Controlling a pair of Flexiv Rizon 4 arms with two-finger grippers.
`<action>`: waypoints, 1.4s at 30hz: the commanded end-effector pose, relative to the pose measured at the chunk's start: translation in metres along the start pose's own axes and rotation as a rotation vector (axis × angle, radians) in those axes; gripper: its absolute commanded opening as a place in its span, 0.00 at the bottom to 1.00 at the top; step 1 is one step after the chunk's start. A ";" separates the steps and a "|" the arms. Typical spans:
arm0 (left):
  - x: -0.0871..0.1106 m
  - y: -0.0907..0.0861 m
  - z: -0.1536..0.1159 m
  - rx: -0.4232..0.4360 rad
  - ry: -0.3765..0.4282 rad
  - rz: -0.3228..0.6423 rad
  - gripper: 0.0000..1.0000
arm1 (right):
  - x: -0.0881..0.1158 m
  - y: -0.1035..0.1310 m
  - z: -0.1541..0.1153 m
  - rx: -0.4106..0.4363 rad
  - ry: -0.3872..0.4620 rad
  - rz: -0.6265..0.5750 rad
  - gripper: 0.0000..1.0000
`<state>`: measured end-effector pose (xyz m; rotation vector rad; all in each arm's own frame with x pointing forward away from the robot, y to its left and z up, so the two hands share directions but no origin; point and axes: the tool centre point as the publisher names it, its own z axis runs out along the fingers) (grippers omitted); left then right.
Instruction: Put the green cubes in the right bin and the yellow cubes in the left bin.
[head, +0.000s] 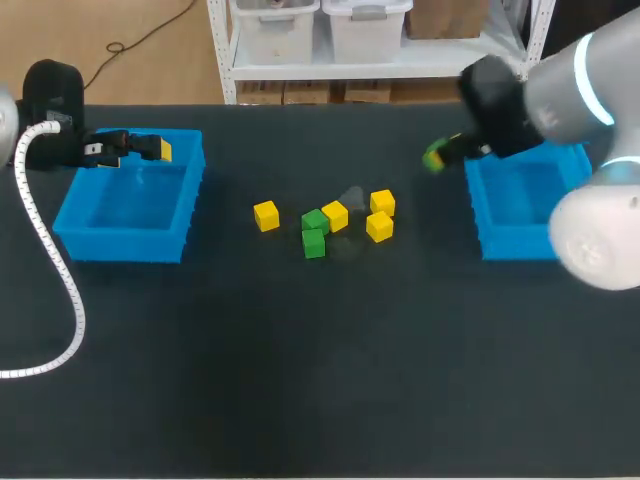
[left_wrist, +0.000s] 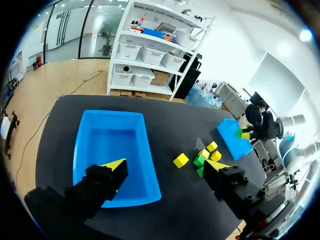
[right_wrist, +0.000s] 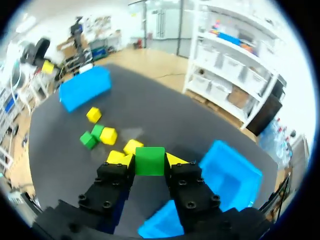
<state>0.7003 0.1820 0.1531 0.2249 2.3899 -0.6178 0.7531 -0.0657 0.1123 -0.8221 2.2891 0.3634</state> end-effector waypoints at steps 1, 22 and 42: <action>0.000 0.001 0.000 0.002 -0.001 0.000 1.00 | 0.011 -0.020 -0.052 0.139 -0.053 0.075 0.00; 0.000 0.001 0.000 0.002 -0.001 0.000 1.00 | 0.029 -0.053 -0.045 0.321 0.000 0.231 1.00; 0.000 0.001 0.000 0.002 -0.001 0.000 1.00 | 0.019 0.149 0.018 0.170 0.097 0.107 1.00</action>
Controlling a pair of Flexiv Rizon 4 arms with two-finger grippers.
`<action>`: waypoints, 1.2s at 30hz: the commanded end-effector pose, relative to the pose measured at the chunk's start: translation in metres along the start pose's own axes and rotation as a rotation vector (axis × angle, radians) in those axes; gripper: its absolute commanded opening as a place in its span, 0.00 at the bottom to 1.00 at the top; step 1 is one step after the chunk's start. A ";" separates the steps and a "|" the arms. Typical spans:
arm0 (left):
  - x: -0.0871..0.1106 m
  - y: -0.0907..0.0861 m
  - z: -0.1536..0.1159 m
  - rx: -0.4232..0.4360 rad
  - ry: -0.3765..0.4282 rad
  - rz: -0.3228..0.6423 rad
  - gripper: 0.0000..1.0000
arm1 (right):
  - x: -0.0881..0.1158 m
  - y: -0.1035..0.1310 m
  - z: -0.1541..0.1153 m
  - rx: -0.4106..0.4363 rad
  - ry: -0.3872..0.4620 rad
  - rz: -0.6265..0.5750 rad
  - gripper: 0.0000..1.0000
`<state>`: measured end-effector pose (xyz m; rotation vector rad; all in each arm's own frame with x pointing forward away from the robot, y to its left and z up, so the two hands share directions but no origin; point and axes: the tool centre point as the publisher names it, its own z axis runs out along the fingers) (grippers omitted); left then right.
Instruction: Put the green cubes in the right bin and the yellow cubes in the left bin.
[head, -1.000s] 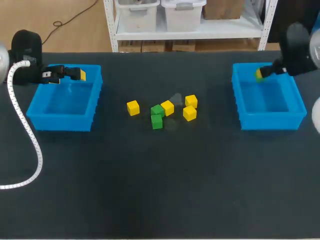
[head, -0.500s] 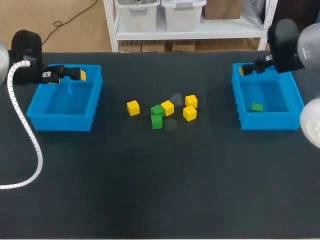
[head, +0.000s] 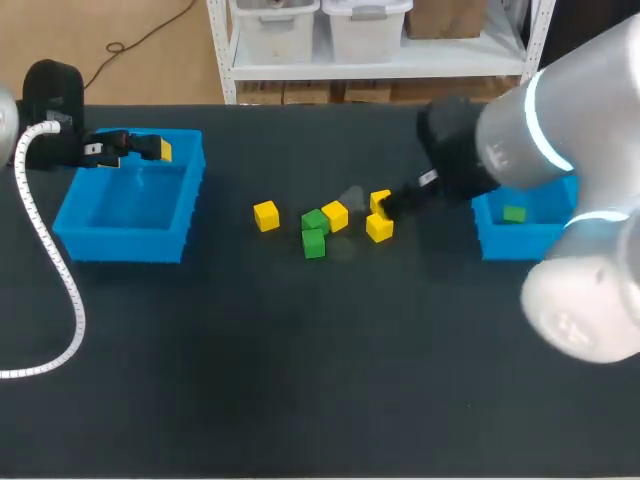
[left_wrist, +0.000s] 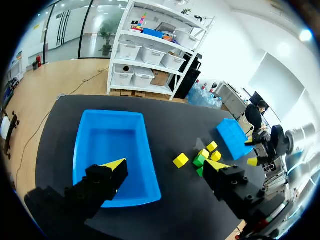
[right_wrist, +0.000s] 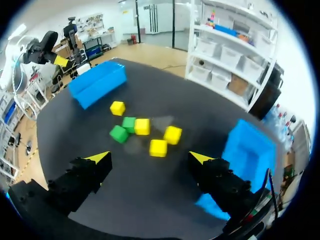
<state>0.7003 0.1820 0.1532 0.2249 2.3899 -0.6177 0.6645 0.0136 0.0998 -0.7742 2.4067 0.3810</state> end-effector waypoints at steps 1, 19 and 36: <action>0.000 0.001 0.000 0.002 -0.001 0.000 1.00 | -0.005 0.038 0.020 0.182 -0.006 0.056 1.00; 0.000 0.001 0.000 0.002 -0.001 0.000 1.00 | 0.001 0.115 0.082 0.237 0.009 0.134 1.00; 0.000 0.001 0.000 0.002 -0.001 0.000 1.00 | -0.005 0.094 0.107 0.255 0.055 0.172 1.00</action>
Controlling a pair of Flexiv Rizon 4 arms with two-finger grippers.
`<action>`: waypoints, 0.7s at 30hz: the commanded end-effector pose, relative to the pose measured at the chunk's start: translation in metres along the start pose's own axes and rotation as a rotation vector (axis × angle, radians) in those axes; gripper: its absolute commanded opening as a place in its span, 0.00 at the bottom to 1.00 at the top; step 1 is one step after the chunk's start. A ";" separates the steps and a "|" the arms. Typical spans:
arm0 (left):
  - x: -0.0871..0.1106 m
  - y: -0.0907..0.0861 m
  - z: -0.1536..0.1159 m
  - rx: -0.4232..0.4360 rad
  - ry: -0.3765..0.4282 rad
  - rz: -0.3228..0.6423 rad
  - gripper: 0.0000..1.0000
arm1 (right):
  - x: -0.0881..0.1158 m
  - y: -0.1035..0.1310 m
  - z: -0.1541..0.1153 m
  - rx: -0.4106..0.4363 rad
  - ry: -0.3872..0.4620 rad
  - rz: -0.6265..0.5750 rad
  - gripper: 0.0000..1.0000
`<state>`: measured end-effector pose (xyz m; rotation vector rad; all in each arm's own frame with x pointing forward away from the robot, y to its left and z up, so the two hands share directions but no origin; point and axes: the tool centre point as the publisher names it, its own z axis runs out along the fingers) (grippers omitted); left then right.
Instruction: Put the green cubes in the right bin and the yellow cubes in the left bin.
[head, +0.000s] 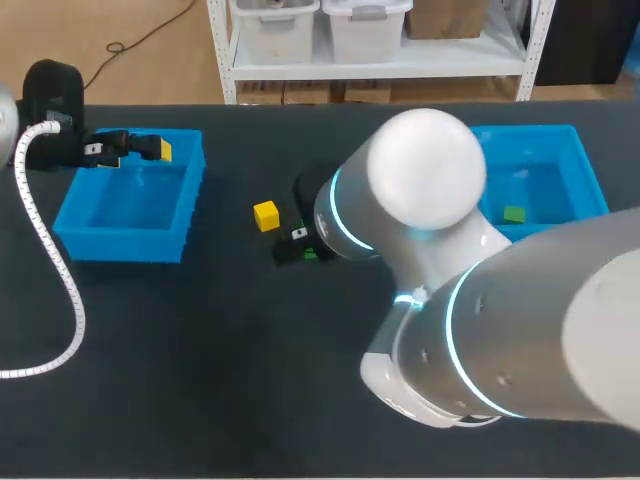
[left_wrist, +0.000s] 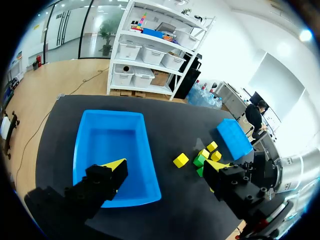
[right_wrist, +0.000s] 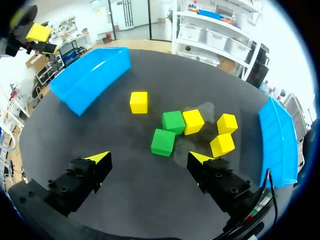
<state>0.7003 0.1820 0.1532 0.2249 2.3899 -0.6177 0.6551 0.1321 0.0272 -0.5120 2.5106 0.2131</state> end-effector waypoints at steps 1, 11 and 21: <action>0.000 0.001 0.000 0.002 -0.001 0.000 1.00 | -0.003 0.002 0.004 0.076 0.007 0.013 1.00; 0.000 0.001 0.000 0.002 -0.001 0.000 1.00 | -0.006 -0.001 0.019 0.083 0.033 0.024 1.00; 0.000 0.001 0.000 0.002 -0.001 0.000 1.00 | -0.007 -0.006 0.026 0.089 0.029 0.034 1.00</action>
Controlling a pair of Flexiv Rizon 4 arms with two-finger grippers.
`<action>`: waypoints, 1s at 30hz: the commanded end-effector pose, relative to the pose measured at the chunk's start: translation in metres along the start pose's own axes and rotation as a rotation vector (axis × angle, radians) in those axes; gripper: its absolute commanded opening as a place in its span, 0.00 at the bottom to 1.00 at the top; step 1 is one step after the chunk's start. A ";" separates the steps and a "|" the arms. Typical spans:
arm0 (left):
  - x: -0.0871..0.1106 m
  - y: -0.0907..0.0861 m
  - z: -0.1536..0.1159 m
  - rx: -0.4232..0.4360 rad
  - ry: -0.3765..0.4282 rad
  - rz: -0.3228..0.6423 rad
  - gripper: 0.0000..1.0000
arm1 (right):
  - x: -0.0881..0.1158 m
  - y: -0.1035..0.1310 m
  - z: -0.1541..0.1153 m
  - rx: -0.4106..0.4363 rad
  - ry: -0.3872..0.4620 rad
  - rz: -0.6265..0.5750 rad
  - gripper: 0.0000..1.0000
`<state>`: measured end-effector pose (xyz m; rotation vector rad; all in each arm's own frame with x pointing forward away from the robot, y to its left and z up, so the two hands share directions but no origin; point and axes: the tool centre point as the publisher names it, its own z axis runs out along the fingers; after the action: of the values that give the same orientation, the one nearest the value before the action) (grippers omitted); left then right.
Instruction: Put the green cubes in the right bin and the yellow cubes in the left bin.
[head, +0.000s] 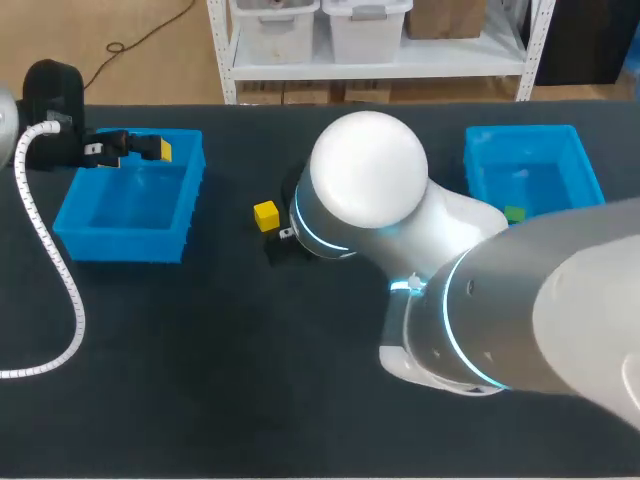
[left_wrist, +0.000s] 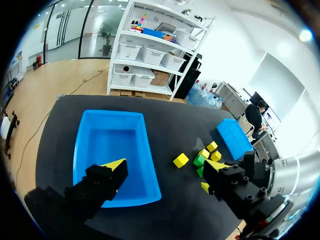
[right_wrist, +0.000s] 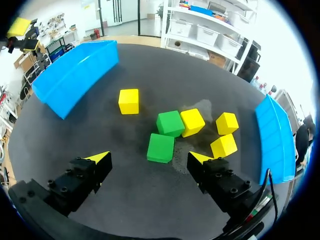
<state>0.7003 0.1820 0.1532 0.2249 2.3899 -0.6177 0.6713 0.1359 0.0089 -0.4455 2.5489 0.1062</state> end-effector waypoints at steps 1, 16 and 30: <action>0.000 0.001 0.000 0.002 -0.001 0.000 1.00 | -0.005 -0.003 -0.002 0.002 -0.005 0.007 1.00; 0.000 0.001 0.000 0.002 -0.001 0.000 1.00 | -0.004 -0.009 -0.010 0.043 0.033 0.017 1.00; 0.000 0.001 0.000 0.002 -0.001 0.000 1.00 | -0.014 -0.003 0.013 0.066 0.023 0.056 1.00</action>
<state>0.7003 0.1820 0.1532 0.2249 2.3899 -0.6177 0.6876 0.1338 0.0126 -0.3574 2.5829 0.0431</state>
